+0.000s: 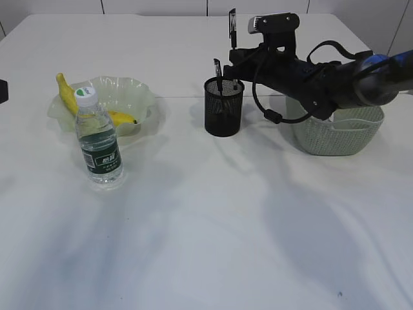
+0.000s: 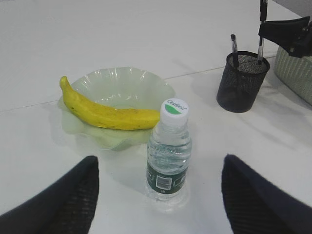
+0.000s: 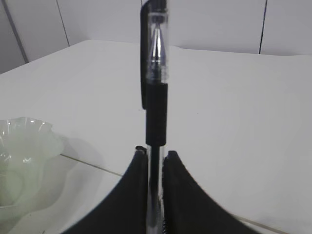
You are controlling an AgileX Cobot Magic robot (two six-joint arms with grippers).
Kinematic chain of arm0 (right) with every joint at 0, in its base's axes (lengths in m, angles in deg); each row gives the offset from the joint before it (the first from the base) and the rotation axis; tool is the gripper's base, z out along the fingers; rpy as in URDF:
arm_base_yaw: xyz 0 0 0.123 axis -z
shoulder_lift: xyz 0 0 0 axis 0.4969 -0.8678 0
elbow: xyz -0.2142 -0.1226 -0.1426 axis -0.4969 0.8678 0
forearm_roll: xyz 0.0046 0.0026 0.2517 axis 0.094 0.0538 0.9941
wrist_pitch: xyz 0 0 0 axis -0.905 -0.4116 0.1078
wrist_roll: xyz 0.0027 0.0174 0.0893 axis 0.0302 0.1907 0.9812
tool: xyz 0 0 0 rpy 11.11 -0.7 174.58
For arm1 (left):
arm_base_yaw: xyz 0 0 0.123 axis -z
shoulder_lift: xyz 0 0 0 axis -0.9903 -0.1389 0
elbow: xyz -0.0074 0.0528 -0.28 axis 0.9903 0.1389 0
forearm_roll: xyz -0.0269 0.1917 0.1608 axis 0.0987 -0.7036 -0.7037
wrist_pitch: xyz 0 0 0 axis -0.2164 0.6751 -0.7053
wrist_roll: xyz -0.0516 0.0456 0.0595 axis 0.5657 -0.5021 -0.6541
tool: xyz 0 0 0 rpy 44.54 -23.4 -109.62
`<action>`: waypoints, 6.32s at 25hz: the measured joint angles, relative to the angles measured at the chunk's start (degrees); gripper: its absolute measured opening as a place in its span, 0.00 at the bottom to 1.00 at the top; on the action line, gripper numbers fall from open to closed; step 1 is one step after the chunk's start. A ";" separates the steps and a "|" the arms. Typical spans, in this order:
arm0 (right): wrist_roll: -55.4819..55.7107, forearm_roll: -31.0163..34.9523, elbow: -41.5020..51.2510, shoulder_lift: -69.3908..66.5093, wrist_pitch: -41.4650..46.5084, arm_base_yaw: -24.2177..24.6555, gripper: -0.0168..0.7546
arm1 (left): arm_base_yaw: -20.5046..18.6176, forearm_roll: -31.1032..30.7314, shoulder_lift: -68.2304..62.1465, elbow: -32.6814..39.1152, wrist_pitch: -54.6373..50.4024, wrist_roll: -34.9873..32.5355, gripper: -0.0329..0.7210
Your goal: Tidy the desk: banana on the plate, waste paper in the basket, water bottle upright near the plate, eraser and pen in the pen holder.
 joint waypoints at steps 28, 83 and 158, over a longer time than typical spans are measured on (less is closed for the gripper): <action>1.41 -3.27 0.00 -2.39 -3.13 0.00 0.12 | 0.00 0.00 0.00 0.00 0.00 0.00 0.77; -21.17 31.53 0.00 24.66 67.52 0.00 0.16 | 0.00 0.00 0.00 0.00 0.00 0.00 0.77; -15.63 16.94 44.16 111.59 100.82 6.47 0.16 | 0.00 0.00 25.41 9.41 2.51 5.40 0.73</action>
